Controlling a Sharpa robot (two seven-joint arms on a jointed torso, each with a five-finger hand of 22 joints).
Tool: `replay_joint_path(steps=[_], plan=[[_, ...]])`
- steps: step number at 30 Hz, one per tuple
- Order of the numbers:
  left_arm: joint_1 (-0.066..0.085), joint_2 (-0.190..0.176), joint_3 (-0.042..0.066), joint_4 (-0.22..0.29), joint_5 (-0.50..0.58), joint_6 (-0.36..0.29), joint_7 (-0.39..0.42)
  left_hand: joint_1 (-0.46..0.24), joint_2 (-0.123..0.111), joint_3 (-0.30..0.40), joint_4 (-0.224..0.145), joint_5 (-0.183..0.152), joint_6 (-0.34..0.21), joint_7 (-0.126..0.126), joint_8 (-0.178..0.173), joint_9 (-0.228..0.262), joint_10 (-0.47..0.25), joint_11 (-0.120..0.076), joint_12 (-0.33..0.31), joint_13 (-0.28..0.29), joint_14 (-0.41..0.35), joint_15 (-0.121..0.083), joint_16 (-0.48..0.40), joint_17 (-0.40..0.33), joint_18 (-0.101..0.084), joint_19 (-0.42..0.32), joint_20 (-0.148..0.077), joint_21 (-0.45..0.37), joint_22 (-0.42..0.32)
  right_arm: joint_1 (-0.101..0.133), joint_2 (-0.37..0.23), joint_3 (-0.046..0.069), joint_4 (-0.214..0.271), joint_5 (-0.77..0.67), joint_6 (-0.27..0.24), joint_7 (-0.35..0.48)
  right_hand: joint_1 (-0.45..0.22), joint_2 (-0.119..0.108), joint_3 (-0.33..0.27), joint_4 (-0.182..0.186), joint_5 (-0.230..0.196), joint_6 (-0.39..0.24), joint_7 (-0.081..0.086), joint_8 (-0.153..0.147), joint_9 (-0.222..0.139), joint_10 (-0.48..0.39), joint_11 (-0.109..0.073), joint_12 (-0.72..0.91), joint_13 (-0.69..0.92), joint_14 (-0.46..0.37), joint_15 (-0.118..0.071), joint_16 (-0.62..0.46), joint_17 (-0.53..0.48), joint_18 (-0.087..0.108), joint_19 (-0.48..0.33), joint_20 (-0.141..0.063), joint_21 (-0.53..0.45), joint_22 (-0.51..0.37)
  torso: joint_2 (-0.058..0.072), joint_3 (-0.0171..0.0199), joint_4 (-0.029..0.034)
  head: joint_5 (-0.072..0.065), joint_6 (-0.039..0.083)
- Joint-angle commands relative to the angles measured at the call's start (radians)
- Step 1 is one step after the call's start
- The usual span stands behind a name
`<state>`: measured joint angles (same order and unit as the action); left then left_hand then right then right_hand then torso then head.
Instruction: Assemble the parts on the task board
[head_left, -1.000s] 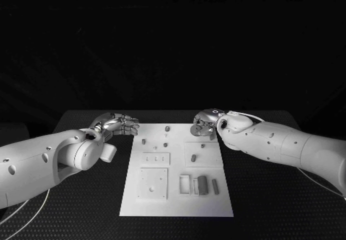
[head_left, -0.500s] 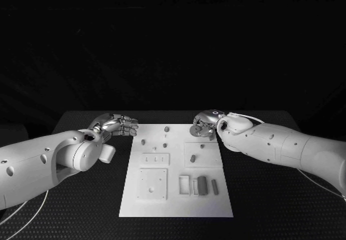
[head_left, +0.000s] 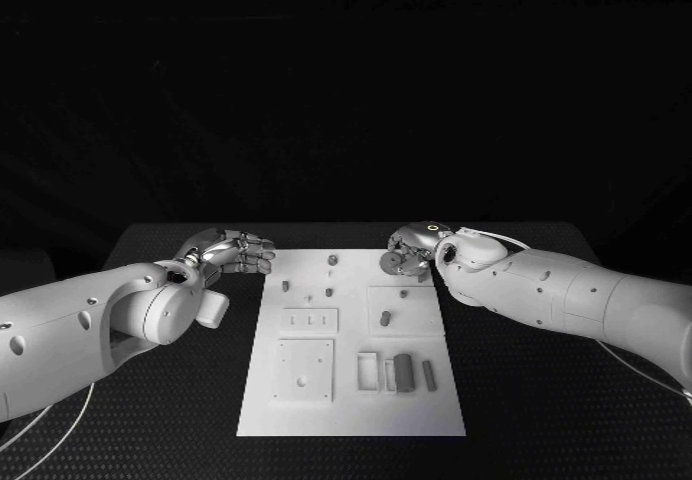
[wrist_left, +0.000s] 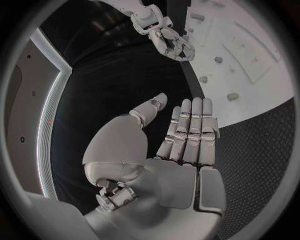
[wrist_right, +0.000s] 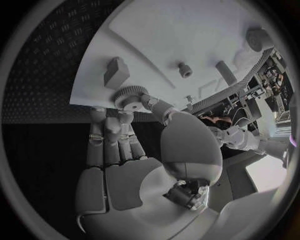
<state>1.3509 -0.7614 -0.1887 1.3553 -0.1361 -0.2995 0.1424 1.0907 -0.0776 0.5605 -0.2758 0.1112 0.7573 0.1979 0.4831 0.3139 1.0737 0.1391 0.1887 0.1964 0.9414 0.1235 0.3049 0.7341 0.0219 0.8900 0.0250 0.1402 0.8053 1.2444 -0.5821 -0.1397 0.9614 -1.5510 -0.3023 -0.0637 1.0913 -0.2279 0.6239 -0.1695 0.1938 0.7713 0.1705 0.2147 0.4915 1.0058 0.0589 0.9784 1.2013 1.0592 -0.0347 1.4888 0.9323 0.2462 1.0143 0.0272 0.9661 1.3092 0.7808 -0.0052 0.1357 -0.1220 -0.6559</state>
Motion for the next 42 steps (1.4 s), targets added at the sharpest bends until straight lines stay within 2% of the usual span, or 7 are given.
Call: replay_joint_path(steps=[1,11,15,18,30,37,42], plan=[[0.001,0.000,0.001,0.003,-0.004,0.010,0.006,0.005,-0.009,-0.005,-0.001,-0.004,-0.005,0.003,-0.004,-0.001,-0.004,0.005,-0.005,0.002,0.004,0.002,-0.007,0.001,0.016,0.007,0.000,-0.006,0.001,-0.007,-0.002,-0.005,0.000,-0.006,0.032,-0.011,0.011,0.008,0.001,0.004,-0.006,0.032,0.013,0.010,0.003,-0.023,0.012,0.009,-0.003,-0.007,0.000,0.005,-0.001,0.016,-0.006,0.000,-0.002,0.015,0.000,-0.0004,0.0008,-0.001,0.000],[0.001,0.000,0.001,0.003,-0.004,0.010,0.006,0.005,-0.008,-0.005,0.000,-0.004,-0.006,0.003,-0.005,-0.001,-0.004,0.005,-0.005,0.002,0.004,0.002,-0.007,0.002,0.016,0.007,0.000,-0.006,0.001,-0.007,0.000,-0.005,-0.001,-0.009,0.041,-0.006,0.021,0.103,-0.015,-0.047,-0.005,0.159,-0.032,0.082,0.035,-0.012,-0.030,0.028,-0.029,0.002,-0.037,0.015,-0.008,0.016,-0.003,-0.002,0.007,0.017,0.000,-0.0006,0.0010,-0.003,-0.003],[0.001,0.000,0.001,0.002,-0.004,0.009,0.006,0.004,-0.008,-0.005,0.000,-0.004,-0.006,0.003,-0.005,-0.001,-0.004,0.005,-0.005,0.002,0.004,0.002,-0.008,0.002,0.016,0.007,0.000,-0.006,0.002,-0.007,0.000,-0.005,-0.002,-0.013,0.034,-0.009,0.014,0.130,-0.014,-0.057,-0.004,0.194,-0.045,0.099,0.047,-0.006,-0.042,0.033,-0.038,0.007,-0.048,0.018,-0.010,0.016,0.001,-0.005,0.010,0.017,0.000,-0.0004,0.0009,-0.003,-0.004],[0.001,0.000,0.001,0.002,-0.004,0.008,0.006,0.005,-0.008,-0.005,0.000,-0.004,-0.006,0.003,-0.005,-0.001,-0.004,0.005,-0.006,0.002,0.004,0.002,-0.008,0.002,0.016,0.007,0.000,-0.007,0.002,-0.007,-0.001,-0.005,-0.001,-0.019,0.028,-0.011,0.008,0.139,-0.013,-0.060,-0.004,0.214,-0.054,0.109,0.056,0.000,-0.049,0.036,-0.043,0.011,-0.055,0.020,-0.012,0.016,0.004,-0.007,0.012,0.017,0.000,-0.0007,0.0009,-0.003,-0.004],[0.001,-0.001,0.001,0.003,-0.004,0.008,0.006,0.005,-0.009,-0.004,-0.001,-0.004,-0.006,0.003,-0.005,-0.001,-0.005,0.005,-0.006,0.002,0.003,0.002,-0.009,0.003,0.016,0.007,0.000,-0.007,0.002,-0.007,-0.005,-0.004,0.016,-0.043,-0.016,-0.019,0.000,0.133,-0.013,-0.062,-0.004,0.235,-0.064,0.119,0.068,0.010,-0.059,0.041,-0.052,0.021,-0.064,0.023,-0.014,0.016,0.013,-0.011,0.017,0.016,0.000,-0.0007,0.0007,-0.002,-0.001],[0.001,-0.005,0.001,0.007,-0.004,0.004,0.006,0.006,-0.009,-0.004,-0.001,-0.004,-0.006,0.004,-0.005,-0.001,-0.005,0.005,-0.007,0.003,0.003,0.002,-0.009,0.003,0.016,0.007,0.000,-0.008,0.002,-0.001,-0.023,0.010,0.084,-0.105,-0.058,-0.054,-0.002,0.123,-0.013,-0.062,-0.004,0.236,-0.065,0.119,0.071,0.014,-0.060,0.041,-0.056,0.024,-0.066,0.023,-0.015,0.016,0.016,-0.013,0.018,0.016,0.000,-0.0013,-0.0007,-0.002,0.002],[0.001,-0.006,0.001,0.008,-0.004,0.004,0.007,0.006,-0.009,-0.004,-0.001,-0.004,-0.006,0.004,-0.005,-0.001,-0.005,0.005,-0.007,0.003,0.003,0.002,-0.010,0.003,0.016,0.007,0.000,-0.008,0.002,0.010,-0.024,0.014,0.127,-0.144,-0.078,-0.077,-0.004,0.116,-0.011,-0.059,-0.004,0.238,-0.066,0.118,0.072,0.017,-0.061,0.042,-0.059,0.027,-0.067,0.024,-0.016,0.016,0.019,-0.015,0.019,0.015,0.000,-0.0013,0.0000,-0.003,0.004]])
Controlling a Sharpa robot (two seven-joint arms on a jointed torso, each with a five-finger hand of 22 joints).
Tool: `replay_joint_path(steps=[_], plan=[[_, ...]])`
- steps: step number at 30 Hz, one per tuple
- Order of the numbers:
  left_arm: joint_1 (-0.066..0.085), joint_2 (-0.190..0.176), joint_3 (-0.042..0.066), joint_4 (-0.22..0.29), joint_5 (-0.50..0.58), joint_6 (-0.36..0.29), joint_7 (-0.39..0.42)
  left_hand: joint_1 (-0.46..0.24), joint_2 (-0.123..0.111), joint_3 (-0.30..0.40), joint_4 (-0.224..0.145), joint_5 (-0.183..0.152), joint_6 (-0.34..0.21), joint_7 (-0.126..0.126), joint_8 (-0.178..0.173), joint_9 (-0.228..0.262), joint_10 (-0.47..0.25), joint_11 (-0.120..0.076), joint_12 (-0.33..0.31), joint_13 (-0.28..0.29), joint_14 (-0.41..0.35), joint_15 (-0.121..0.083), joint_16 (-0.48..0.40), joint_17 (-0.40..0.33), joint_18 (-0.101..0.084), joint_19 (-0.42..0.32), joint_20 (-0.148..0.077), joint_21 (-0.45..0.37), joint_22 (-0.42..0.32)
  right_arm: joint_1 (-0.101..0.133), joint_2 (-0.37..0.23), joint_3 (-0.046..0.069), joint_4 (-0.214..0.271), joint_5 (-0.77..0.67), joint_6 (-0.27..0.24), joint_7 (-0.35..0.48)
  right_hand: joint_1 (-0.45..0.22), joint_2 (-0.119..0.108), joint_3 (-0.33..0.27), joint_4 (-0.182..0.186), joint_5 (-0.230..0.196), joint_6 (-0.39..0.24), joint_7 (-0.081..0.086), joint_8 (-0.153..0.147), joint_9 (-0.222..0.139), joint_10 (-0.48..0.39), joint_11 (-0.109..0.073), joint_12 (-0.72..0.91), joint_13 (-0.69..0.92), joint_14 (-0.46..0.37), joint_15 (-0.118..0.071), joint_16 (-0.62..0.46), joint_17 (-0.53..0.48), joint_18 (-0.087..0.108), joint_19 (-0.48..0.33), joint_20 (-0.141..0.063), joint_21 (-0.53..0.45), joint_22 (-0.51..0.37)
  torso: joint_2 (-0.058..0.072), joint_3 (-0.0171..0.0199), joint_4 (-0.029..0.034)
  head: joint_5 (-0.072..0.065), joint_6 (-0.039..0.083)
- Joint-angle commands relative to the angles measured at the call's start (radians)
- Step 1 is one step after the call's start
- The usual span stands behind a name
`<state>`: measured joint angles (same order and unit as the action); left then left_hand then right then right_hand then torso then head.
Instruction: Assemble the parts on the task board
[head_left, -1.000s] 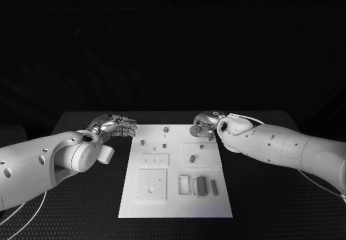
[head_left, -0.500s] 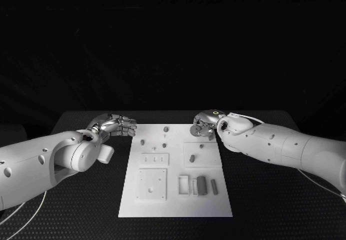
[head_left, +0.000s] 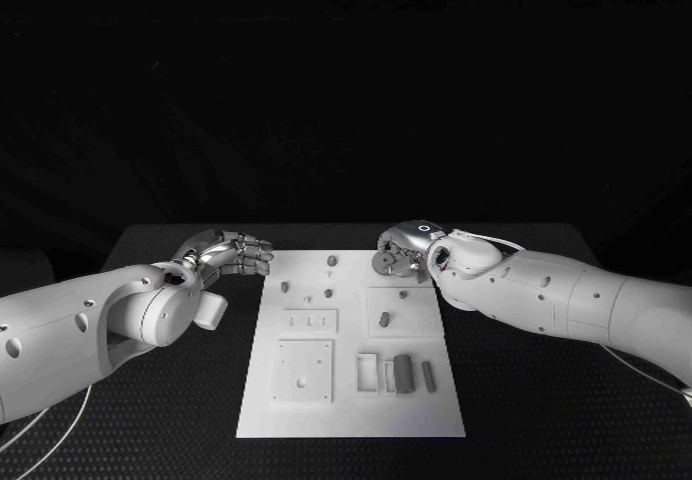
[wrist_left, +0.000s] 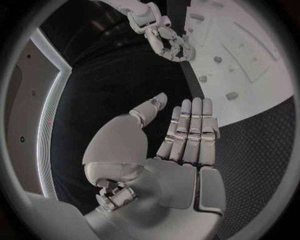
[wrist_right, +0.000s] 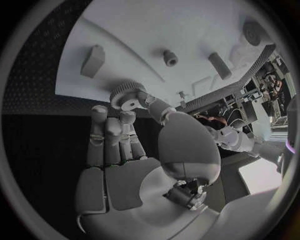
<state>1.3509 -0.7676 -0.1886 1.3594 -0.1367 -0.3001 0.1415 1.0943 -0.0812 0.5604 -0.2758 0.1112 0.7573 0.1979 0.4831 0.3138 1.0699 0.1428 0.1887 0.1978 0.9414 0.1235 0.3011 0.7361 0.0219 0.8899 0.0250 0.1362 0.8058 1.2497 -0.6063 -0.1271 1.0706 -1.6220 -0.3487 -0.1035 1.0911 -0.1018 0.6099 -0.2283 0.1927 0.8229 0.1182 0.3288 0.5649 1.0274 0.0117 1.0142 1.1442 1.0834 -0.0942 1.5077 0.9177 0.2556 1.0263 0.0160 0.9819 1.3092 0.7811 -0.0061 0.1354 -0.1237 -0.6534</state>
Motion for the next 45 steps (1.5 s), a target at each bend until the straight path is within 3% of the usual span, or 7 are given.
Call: replay_joint_path(steps=[1,16,22,29,45], plan=[[0.001,0.000,0.001,0.004,-0.003,0.004,0.008,0.003,-0.005,-0.004,-0.001,-0.004,-0.006,0.004,-0.005,-0.001,-0.001,0.002,-0.007,0.001,0.003,0.002,-0.006,0.001,0.016,0.007,0.000,-0.004,0.001,0.007,0.000,0.001,0.024,-0.078,-0.033,-0.041,-0.004,-0.011,0.003,0.001,-0.003,0.186,-0.014,0.004,-0.002,-0.004,-0.014,0.006,-0.002,0.003,-0.008,0.005,-0.001,0.006,0.008,-0.004,0.004,0.015,0.000,-0.0004,0.0004,-0.001,0.002],[0.001,0.000,0.001,0.004,-0.003,0.002,0.008,0.003,-0.006,-0.004,-0.001,-0.004,-0.006,0.004,-0.005,-0.001,-0.001,0.002,-0.007,0.002,0.003,0.002,-0.007,0.002,0.016,0.007,0.000,-0.005,0.002,0.011,0.062,0.002,0.107,-0.182,-0.059,-0.087,-0.007,-0.028,0.008,0.012,-0.003,0.184,-0.013,-0.003,-0.001,0.003,-0.015,0.006,-0.009,0.010,-0.009,0.005,-0.003,0.006,0.015,-0.008,0.005,0.014,0.000,-0.0013,0.0019,0.010,0.007],[0.001,0.004,0.001,0.004,-0.003,0.003,0.009,0.003,-0.006,-0.004,-0.001,-0.004,-0.006,0.004,-0.006,-0.001,-0.002,0.002,-0.008,0.002,0.003,0.002,-0.008,0.003,0.016,0.007,0.000,-0.005,0.002,0.010,0.116,-0.001,0.083,-0.197,-0.062,-0.094,-0.006,-0.031,0.010,0.014,-0.003,0.183,-0.013,-0.004,-0.001,0.004,-0.014,0.006,-0.010,0.011,-0.009,0.004,-0.004,0.006,0.016,-0.009,0.005,0.014,0.000,-0.0013,0.0036,0.010,0.006],[0.001,0.011,0.001,-0.001,-0.004,0.003,0.009,0.003,-0.006,-0.004,-0.001,-0.004,-0.007,0.004,-0.006,0.000,-0.002,0.002,-0.008,0.002,0.004,0.002,-0.008,0.003,0.016,0.007,0.000,-0.006,0.002,0.001,0.175,-0.014,0.038,-0.199,-0.059,-0.095,-0.006,-0.033,0.011,0.016,-0.003,0.181,-0.013,-0.006,-0.002,0.004,-0.014,0.007,-0.011,0.012,-0.009,0.004,-0.004,0.006,0.017,-0.010,0.004,0.014,0.000,-0.0009,0.0038,0.012,0.005],[0.001,0.017,0.001,-0.005,-0.004,0.004,0.009,0.002,-0.006,-0.004,0.000,-0.004,-0.007,0.004,-0.006,0.000,-0.002,0.002,-0.009,0.003,0.004,0.002,-0.009,0.004,0.016,0.007,0.000,-0.006,0.003,-0.005,0.221,-0.021,-0.022,-0.207,-0.050,-0.096,-0.006,-0.035,0.012,0.018,-0.003,0.176,-0.011,-0.010,-0.002,0.004,-0.013,0.006,-0.013,0.013,-0.009,0.003,-0.005,0.006,0.018,-0.011,0.004,0.013,0.000,0.0001,0.0021,0.023,0.003]])
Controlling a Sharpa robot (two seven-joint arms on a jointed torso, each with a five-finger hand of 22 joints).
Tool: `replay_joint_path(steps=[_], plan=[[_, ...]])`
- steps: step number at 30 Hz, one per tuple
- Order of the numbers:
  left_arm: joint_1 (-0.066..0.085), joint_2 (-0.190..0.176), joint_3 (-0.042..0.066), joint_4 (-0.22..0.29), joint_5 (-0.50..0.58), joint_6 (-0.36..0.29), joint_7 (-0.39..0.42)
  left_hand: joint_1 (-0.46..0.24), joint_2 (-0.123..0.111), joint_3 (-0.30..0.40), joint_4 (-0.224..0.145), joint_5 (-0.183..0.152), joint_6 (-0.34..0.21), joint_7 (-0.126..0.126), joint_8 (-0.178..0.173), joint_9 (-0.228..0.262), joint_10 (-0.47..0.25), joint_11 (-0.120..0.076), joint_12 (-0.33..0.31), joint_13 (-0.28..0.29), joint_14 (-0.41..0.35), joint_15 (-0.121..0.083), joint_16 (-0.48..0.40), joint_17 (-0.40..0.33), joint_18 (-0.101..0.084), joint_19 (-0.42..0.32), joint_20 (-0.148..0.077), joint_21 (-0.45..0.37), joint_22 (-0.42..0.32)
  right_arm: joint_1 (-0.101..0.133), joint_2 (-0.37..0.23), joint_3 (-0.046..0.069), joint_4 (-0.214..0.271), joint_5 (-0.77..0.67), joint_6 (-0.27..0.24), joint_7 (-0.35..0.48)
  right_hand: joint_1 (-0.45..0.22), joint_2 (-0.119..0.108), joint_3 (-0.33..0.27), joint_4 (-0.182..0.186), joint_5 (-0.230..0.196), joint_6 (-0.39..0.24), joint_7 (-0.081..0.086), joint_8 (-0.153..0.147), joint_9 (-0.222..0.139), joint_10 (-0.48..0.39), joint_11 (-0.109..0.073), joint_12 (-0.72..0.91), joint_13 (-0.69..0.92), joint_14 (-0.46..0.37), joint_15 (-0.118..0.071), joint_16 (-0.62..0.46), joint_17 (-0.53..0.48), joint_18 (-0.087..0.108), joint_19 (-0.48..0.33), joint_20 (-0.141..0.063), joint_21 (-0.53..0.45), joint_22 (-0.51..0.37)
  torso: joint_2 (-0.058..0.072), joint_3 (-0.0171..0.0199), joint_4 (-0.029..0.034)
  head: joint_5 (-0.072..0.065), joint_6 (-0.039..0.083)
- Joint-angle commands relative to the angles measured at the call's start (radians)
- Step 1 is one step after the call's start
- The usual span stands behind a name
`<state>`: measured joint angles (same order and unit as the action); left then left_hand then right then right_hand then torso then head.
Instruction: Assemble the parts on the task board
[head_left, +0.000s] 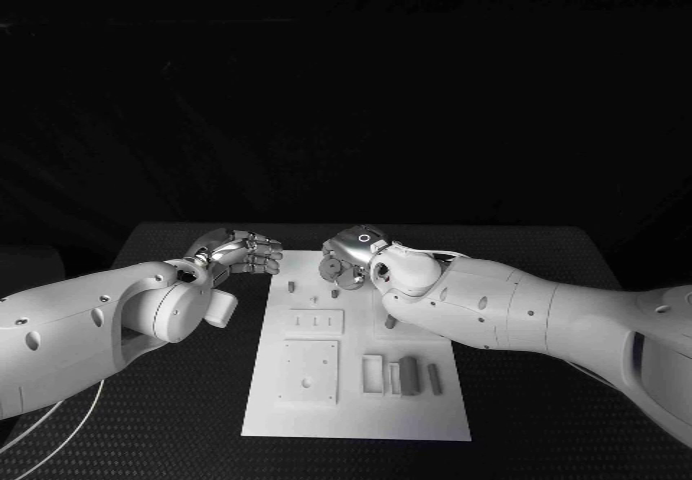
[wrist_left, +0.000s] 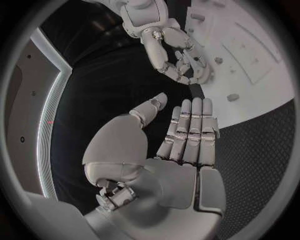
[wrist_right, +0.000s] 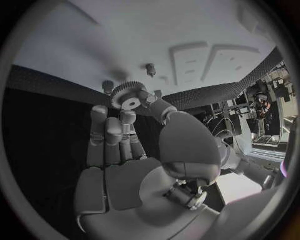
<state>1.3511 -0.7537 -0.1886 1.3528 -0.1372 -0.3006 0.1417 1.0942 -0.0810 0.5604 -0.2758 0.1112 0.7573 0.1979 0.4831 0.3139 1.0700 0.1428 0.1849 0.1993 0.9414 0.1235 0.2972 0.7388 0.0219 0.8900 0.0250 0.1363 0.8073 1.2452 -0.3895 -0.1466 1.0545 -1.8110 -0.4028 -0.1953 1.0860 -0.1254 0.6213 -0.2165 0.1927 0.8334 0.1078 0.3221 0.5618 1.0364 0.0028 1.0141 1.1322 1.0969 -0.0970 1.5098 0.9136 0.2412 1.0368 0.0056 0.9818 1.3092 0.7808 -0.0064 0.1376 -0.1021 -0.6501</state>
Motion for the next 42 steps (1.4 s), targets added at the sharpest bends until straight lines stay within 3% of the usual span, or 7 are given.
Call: replay_joint_path(steps=[1,30,35,42], plan=[[0.001,0.003,0.001,0.001,-0.003,0.005,0.009,0.003,-0.006,-0.004,0.000,-0.004,-0.007,0.004,-0.006,-0.001,-0.002,0.002,-0.005,0.001,0.004,0.003,-0.006,0.001,0.016,0.007,0.000,-0.006,0.001,-0.001,0.006,-0.002,-0.008,-0.018,0.004,-0.004,-0.001,-0.012,0.001,0.006,-0.003,0.166,0.000,-0.004,0.001,-0.005,-0.004,0.007,-0.001,0.000,-0.006,0.001,-0.001,0.021,0.007,0.000,0.004,0.013,0.000,0.0007,-0.0003,0.001,-0.001],[0.001,0.012,0.001,-0.004,-0.003,0.007,0.009,0.002,-0.006,-0.004,0.000,-0.004,-0.009,0.005,-0.007,-0.001,-0.002,0.002,-0.006,0.002,0.004,0.003,-0.008,0.003,0.016,0.007,0.000,-0.008,0.002,-0.014,0.048,-0.016,-0.071,-0.007,0.017,0.014,-0.002,-0.018,0.002,0.009,-0.003,0.158,0.003,-0.012,0.000,-0.008,-0.001,0.006,-0.004,-0.002,-0.003,-0.002,-0.002,0.021,0.005,0.000,0.001,0.012,0.001,0.0013,-0.0010,0.005,-0.004],[0.001,0.012,0.001,-0.004,-0.003,0.007,0.009,0.002,-0.006,-0.004,0.000,-0.004,-0.009,0.005,-0.007,-0.001,-0.002,0.002,-0.007,0.002,0.004,0.003,-0.008,0.003,0.016,0.007,0.000,-0.008,0.002,-0.014,0.050,-0.017,-0.077,0.001,0.015,0.017,-0.003,-0.021,0.002,0.011,-0.003,0.144,0.008,-0.022,-0.003,-0.013,0.004,0.006,-0.006,-0.005,0.001,-0.005,-0.003,0.021,0.002,0.001,-0.003,0.012,0.001,0.0011,-0.0011,0.005,-0.003],[0.001,0.012,0.001,-0.005,-0.003,0.007,0.009,0.002,-0.006,-0.005,0.000,-0.004,-0.009,0.005,-0.008,-0.001,-0.002,0.002,-0.007,0.003,0.004,0.003,-0.008,0.004,0.016,0.007,0.001,-0.008,0.002,-0.014,0.052,-0.017,-0.087,0.015,0.017,0.022,0.001,-0.035,0.005,0.015,-0.004,0.083,0.030,-0.065,-0.024,-0.029,0.024,0.005,-0.011,-0.015,0.019,-0.013,-0.006,0.021,-0.006,0.005,-0.012,0.011,0.001,0.0013,-0.0013,0.004,-0.003]])
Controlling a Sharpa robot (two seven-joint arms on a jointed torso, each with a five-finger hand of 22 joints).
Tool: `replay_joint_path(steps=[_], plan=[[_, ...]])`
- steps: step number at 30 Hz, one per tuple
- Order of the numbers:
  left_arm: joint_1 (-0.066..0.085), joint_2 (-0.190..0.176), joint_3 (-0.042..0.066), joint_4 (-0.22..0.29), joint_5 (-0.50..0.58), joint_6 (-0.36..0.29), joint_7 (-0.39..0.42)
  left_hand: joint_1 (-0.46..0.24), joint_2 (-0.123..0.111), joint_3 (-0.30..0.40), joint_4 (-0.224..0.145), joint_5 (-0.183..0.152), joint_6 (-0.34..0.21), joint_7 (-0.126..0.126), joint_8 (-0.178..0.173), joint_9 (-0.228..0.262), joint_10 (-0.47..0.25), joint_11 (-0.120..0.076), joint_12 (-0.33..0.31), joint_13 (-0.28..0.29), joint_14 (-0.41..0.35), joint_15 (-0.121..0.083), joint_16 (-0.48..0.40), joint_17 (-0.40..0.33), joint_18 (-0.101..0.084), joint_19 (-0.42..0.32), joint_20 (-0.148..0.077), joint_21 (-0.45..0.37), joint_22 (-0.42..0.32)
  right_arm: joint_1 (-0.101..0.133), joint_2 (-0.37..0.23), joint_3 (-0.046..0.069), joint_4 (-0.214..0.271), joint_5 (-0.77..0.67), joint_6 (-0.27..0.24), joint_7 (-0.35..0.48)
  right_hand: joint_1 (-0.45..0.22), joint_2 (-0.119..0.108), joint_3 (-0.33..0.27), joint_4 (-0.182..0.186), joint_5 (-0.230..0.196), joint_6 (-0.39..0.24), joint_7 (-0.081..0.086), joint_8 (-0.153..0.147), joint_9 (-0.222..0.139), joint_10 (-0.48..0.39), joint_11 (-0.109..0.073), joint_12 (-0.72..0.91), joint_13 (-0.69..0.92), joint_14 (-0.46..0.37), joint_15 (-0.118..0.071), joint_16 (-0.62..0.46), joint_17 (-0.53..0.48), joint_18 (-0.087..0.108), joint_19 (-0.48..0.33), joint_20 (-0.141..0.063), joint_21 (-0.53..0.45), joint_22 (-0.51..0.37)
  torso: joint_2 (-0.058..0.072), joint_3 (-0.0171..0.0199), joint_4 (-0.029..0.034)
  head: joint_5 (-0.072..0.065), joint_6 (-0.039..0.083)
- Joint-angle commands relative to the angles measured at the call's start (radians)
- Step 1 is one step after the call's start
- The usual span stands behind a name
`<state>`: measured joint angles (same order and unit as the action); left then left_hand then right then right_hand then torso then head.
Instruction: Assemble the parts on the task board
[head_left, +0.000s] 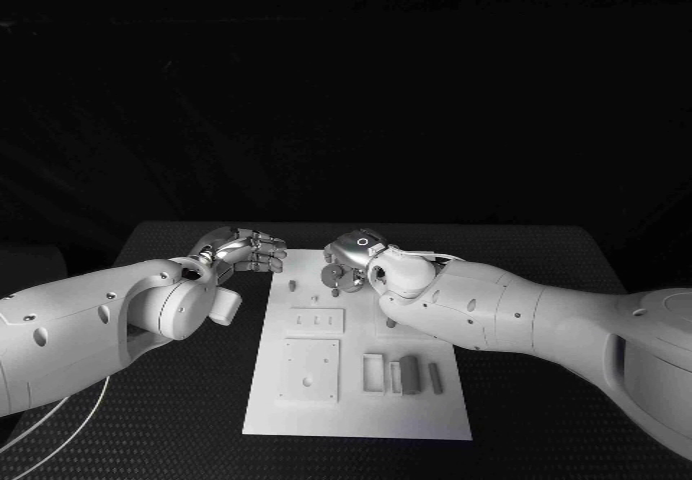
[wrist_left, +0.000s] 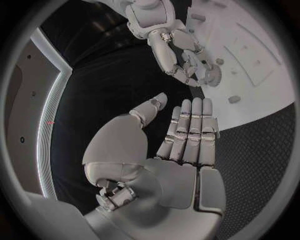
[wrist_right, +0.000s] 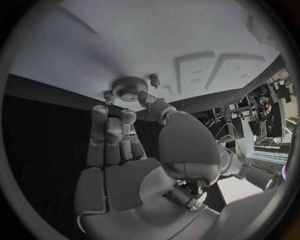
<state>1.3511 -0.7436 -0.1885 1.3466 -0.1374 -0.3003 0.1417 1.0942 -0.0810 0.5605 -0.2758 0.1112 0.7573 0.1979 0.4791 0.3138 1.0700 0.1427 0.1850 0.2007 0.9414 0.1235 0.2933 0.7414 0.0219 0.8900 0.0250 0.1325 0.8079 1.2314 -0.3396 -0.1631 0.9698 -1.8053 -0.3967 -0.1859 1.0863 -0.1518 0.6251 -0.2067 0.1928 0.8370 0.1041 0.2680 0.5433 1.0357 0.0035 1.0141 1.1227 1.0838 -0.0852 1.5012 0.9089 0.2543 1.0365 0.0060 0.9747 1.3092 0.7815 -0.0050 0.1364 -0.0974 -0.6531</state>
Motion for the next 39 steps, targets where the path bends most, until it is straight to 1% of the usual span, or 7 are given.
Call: replay_joint_path(steps=[1,13,20,27,30,34,39], plan=[[0.001,0.002,0.001,0.001,-0.003,0.006,0.009,0.002,-0.006,-0.005,0.000,-0.004,-0.009,0.005,-0.004,-0.001,-0.002,0.002,-0.007,0.001,0.004,0.003,-0.004,0.001,0.016,0.007,0.001,-0.005,0.001,0.000,0.002,-0.001,-0.003,0.013,0.013,0.015,0.001,-0.011,0.001,0.005,-0.004,0.072,0.037,-0.016,-0.008,-0.030,0.027,0.005,-0.002,-0.003,0.010,-0.005,-0.001,0.008,-0.007,0.006,-0.006,0.011,0.000,-0.0002,-0.0001,0.000,0.000],[0.001,0.002,0.001,0.000,-0.003,0.007,0.008,0.002,-0.007,-0.005,0.001,-0.004,-0.010,0.006,-0.004,-0.001,-0.002,0.003,-0.007,0.002,0.004,0.003,-0.005,0.002,0.016,0.008,0.001,-0.005,0.002,0.000,-0.001,-0.001,0.001,0.026,0.001,0.021,0.008,-0.022,0.001,0.010,-0.004,0.008,0.061,-0.054,-0.035,-0.044,0.049,0.008,-0.008,-0.012,0.032,-0.008,-0.002,0.008,-0.012,0.012,-0.012,0.012,0.000,0.0003,-0.0004,-0.001,0.000],[0.001,-0.003,0.001,0.001,-0.004,0.007,0.013,0.002,-0.004,-0.004,0.001,-0.004,-0.007,0.004,-0.002,0.000,-0.001,0.002,-0.007,0.003,0.005,0.003,-0.006,0.003,0.016,0.008,0.001,-0.006,0.002,0.003,-0.049,0.000,0.051,0.110,-0.099,0.052,0.009,-0.023,0.000,0.012,-0.004,0.013,0.061,-0.051,-0.035,-0.042,0.049,0.011,-0.008,-0.010,0.032,-0.006,-0.002,0.008,-0.009,0.012,-0.011,0.012,0.000,0.0013,-0.0020,-0.002,0.007],[0.002,-0.010,0.001,-0.004,-0.014,0.016,0.017,0.004,0.004,-0.003,0.001,-0.004,0.025,-0.015,0.012,0.008,0.023,-0.008,0.000,0.010,0.010,0.001,-0.010,0.009,0.016,0.011,0.000,-0.009,0.006,0.032,-0.146,0.032,0.162,0.274,-0.129,0.146,0.012,-0.026,-0.001,0.012,-0.004,0.021,0.059,-0.046,-0.035,-0.039,0.048,0.015,-0.009,-0.007,0.031,-0.005,-0.002,0.008,-0.006,0.012,-0.010,0.013,0.001,0.0043,-0.0051,-0.005,0.022],[0.002,-0.010,0.001,-0.013,-0.015,0.027,0.020,0.003,0.007,-0.002,0.001,-0.004,0.038,-0.022,0.017,0.009,0.031,-0.011,0.002,0.012,0.013,0.000,-0.011,0.012,0.017,0.014,-0.001,-0.009,0.008,0.043,-0.200,0.048,0.201,0.371,-0.100,0.216,0.011,-0.026,-0.001,0.014,-0.004,0.024,0.059,-0.045,-0.035,-0.040,0.048,0.015,-0.010,-0.007,0.031,-0.005,-0.002,0.008,-0.007,0.012,-0.011,0.013,0.000,0.0080,-0.0102,-0.003,0.026],[0.001,-0.010,0.001,-0.027,-0.017,0.036,0.024,0.002,0.012,-0.002,0.002,-0.004,0.052,-0.028,0.020,0.011,0.042,-0.016,0.004,0.014,0.019,-0.002,-0.011,0.015,0.017,0.018,-0.003,-0.009,0.010,0.050,-0.278,0.068,0.238,0.496,-0.043,0.275,0.012,-0.022,-0.002,0.012,-0.004,0.029,0.060,-0.041,-0.035,-0.046,0.048,0.014,-0.012,-0.012,0.031,-0.008,-0.003,0.008,-0.013,0.014,-0.014,0.013,-0.001,0.0174,-0.0215,0.000,0.035],[0.001,-0.009,0.001,-0.036,-0.022,0.047,0.027,0.001,0.014,-0.002,0.001,-0.004,0.058,-0.029,0.020,0.010,0.049,-0.019,0.004,0.015,0.025,-0.005,-0.010,0.018,0.018,0.024,-0.005,-0.007,0.012,0.056,-0.348,0.074,0.231,0.548,0.032,0.329,0.015,-0.017,-0.006,0.005,-0.004,0.027,0.061,-0.041,-0.037,-0.059,0.050,0.011,-0.015,-0.024,0.033,-0.013,-0.004,0.008,-0.024,0.018,-0.021,0.013,-0.002,0.0277,-0.0326,0.002,0.041]])
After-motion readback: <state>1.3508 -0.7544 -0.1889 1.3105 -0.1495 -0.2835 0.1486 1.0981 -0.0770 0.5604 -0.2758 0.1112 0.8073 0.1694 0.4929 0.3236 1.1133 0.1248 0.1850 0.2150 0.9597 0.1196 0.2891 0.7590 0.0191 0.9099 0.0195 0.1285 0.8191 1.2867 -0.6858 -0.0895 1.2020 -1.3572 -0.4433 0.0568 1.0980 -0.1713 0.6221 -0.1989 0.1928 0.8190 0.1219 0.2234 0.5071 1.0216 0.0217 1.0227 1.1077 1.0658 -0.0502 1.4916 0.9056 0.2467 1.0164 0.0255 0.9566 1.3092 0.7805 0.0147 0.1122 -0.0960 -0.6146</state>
